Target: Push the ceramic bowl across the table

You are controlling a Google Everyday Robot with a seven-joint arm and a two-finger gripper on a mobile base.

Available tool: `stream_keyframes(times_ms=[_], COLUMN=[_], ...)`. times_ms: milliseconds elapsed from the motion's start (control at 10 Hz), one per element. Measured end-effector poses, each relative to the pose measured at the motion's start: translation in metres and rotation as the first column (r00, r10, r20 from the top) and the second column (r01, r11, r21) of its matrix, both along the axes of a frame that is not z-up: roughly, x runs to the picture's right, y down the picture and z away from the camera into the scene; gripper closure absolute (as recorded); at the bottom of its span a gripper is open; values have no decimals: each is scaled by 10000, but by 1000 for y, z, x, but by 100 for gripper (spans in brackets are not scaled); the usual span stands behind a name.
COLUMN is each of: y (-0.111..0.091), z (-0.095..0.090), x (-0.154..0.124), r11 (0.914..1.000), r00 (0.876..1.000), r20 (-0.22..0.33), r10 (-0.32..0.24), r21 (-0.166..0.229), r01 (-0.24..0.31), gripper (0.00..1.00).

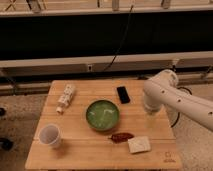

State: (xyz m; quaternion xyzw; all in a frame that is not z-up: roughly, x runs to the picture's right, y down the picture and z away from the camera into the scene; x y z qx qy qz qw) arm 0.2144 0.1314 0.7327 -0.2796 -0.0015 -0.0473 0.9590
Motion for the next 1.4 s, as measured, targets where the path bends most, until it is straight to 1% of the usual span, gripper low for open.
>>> stream_keyframes(times_ms=[1400], y=[3], z=[36], x=[-19], r11=[9990], r00=[9985], r20=[320], r10=[-449], r21=[9], r01=[449], gripper=[20])
